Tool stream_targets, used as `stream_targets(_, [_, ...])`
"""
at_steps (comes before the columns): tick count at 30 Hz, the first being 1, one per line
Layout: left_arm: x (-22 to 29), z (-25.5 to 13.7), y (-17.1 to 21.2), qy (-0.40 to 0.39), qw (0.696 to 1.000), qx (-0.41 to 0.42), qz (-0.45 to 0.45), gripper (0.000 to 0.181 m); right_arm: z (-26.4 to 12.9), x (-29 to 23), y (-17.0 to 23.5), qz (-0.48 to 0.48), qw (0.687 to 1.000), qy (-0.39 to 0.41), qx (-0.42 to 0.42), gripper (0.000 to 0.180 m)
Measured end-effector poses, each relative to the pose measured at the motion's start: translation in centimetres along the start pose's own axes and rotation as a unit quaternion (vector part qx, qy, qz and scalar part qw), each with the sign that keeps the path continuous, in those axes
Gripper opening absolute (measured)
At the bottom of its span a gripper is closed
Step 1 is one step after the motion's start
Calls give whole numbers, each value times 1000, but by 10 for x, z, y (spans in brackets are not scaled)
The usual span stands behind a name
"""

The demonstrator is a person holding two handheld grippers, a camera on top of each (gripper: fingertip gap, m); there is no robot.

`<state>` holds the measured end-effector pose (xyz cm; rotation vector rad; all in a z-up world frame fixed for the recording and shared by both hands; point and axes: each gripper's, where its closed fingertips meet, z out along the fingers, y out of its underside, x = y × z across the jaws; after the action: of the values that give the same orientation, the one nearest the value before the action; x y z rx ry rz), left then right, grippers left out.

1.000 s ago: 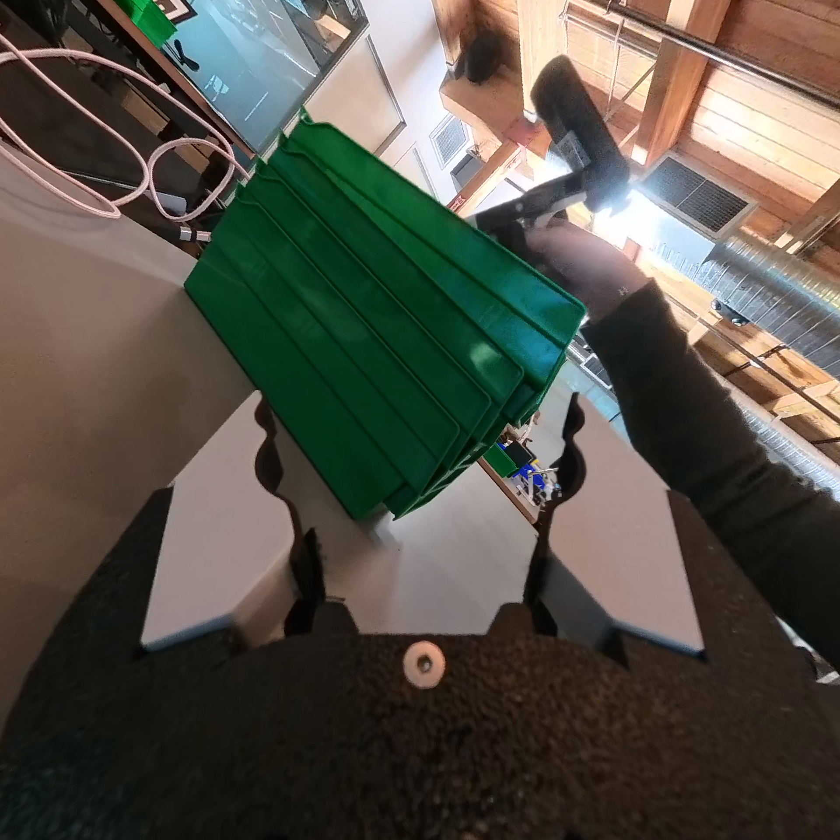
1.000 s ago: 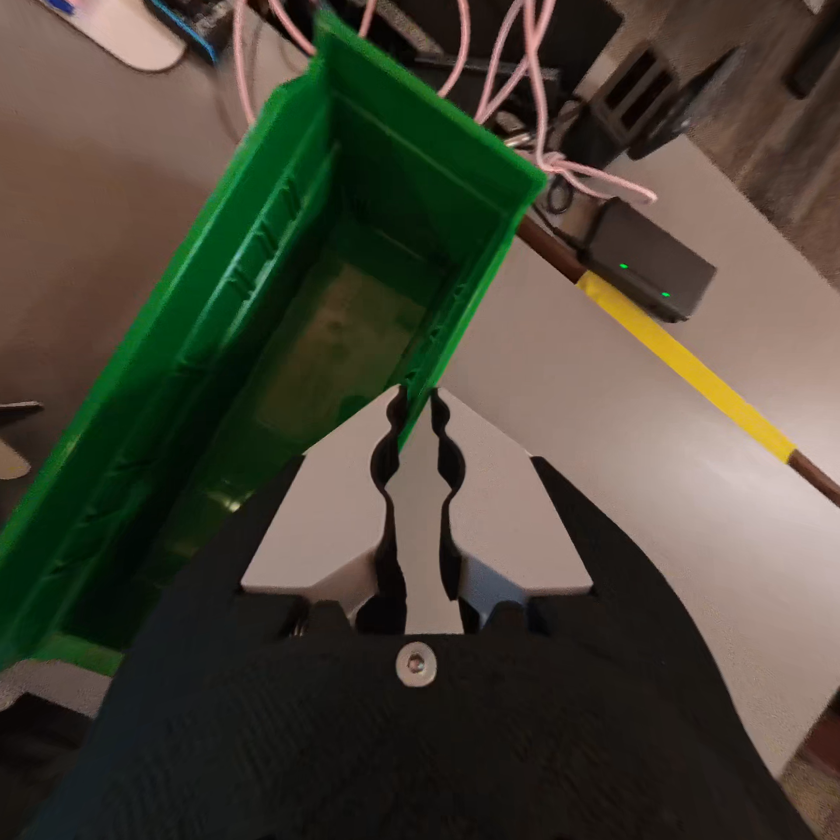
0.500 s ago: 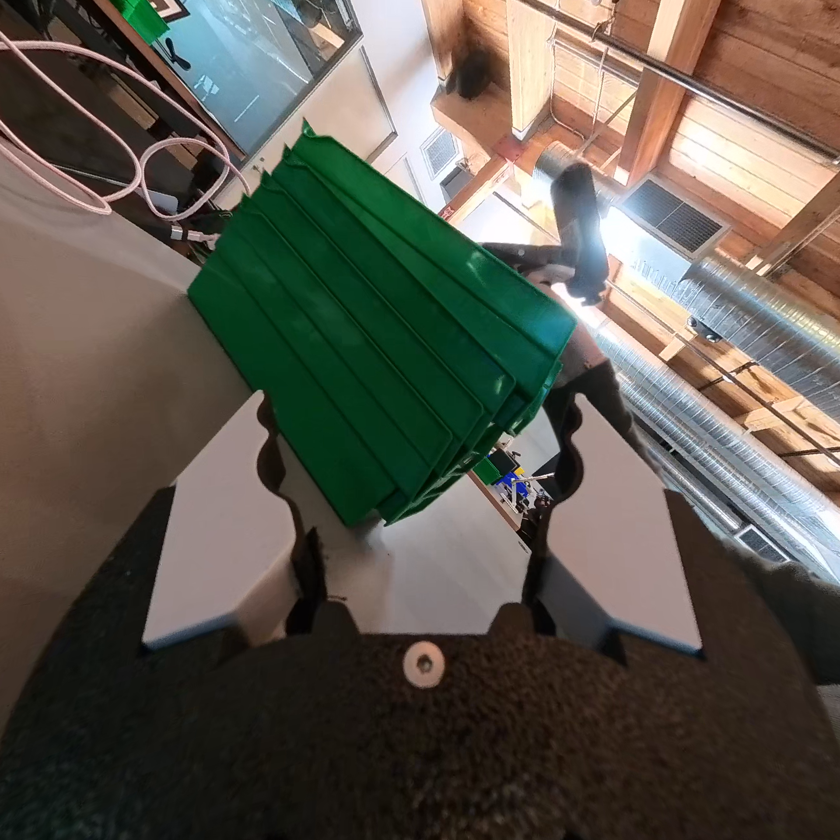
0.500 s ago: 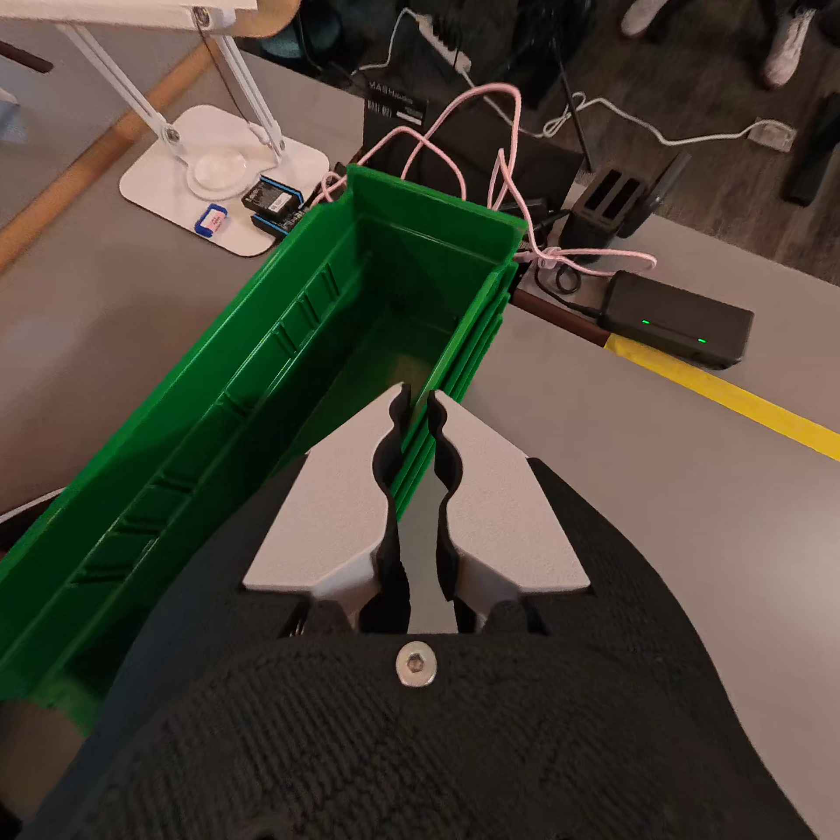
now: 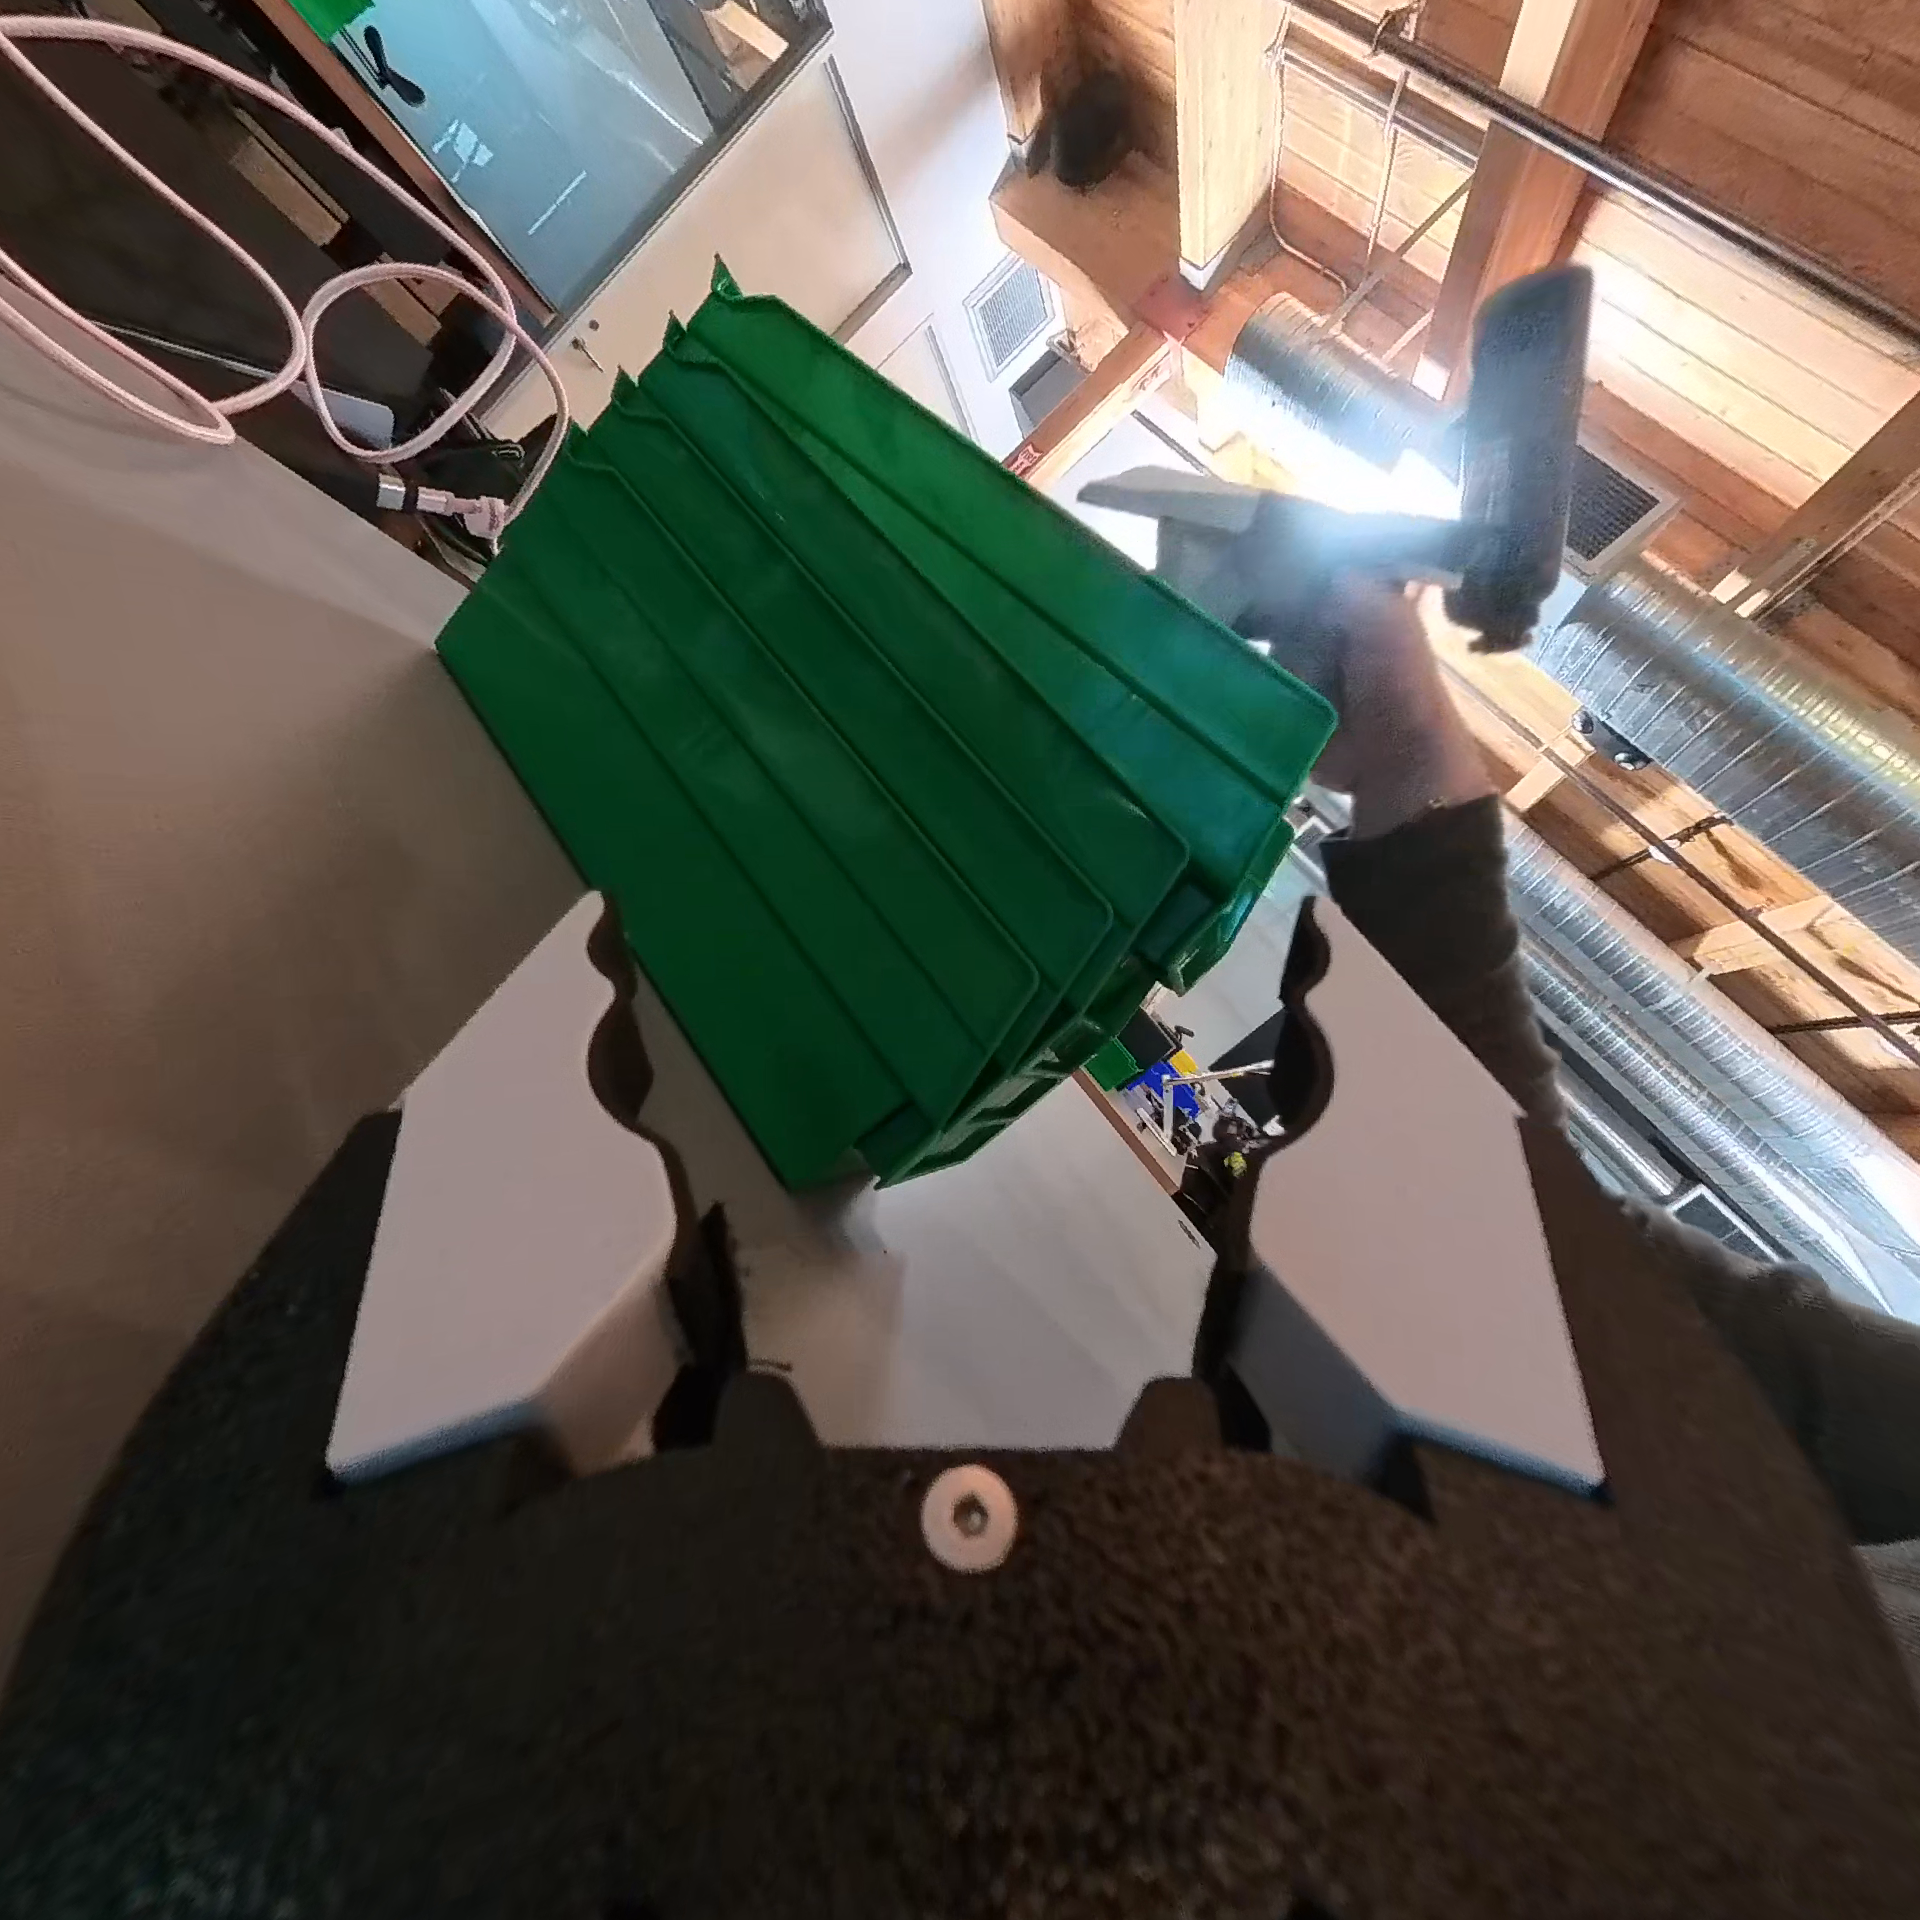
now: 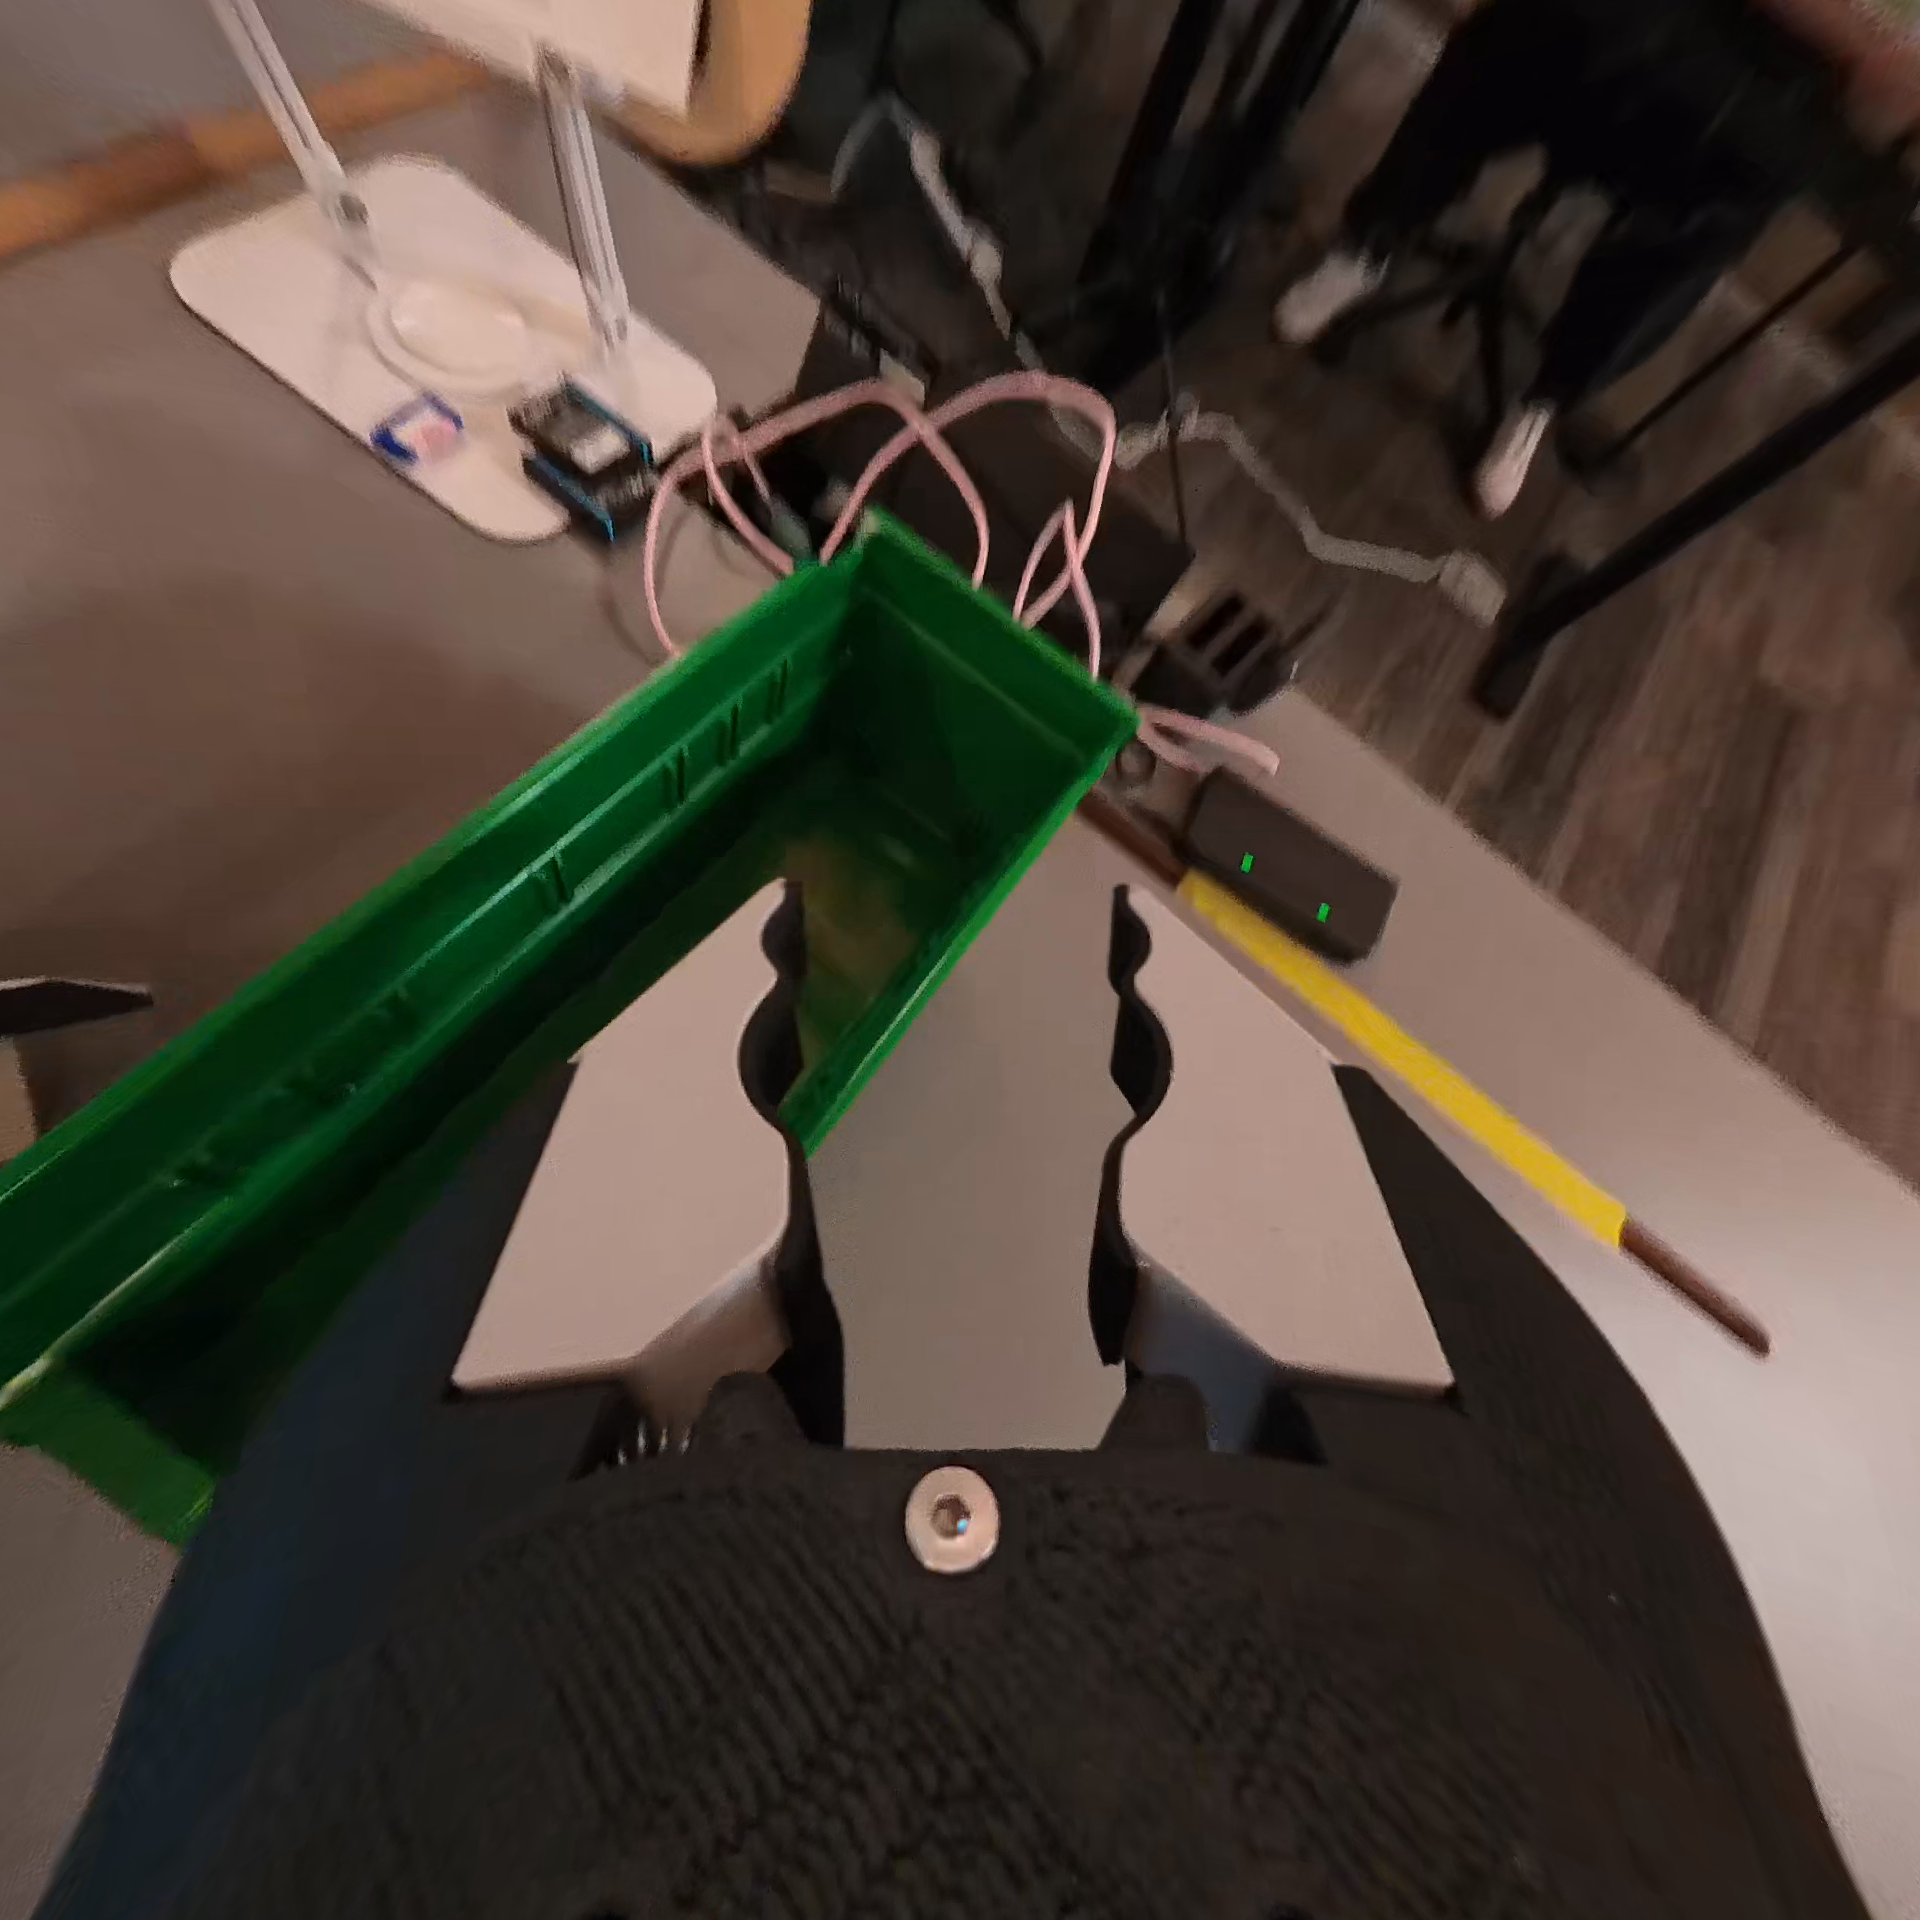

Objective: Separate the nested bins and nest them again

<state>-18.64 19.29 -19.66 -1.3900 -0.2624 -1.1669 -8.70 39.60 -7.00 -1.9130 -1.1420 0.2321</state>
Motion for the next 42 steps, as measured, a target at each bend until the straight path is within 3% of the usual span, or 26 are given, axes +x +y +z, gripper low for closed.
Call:
stream_targets(6, [0,0,0,2,1000,0,-3,122,20,-27,41,65,978,-102,-172,66])
stream_targets(7, [0,0,0,2,1000,1,-4,122,23,-23,48,56,975,-88,-195,56])
stream_targets(9, [0,0,0,3,1000,-1,-4,122,27,-18,56,30,972,-73,-222,12])
stream_targets(10, [0,0,1,3,1000,-1,-4,122,28,-18,56,21,971,-77,-227,11])
stream_targets(16, [0,0,0,4,1000,1,-6,122,26,-22,47,-11,972,-104,-211,9])
stream_targets(29, [0,1,1,2,1000,-5,-5,122,15,-13,35,48,972,-149,-173,4])
stream_targets(42, [0,1,1,3,1000,-6,-8,122,-5,0,11,148,946,-232,-170,3])
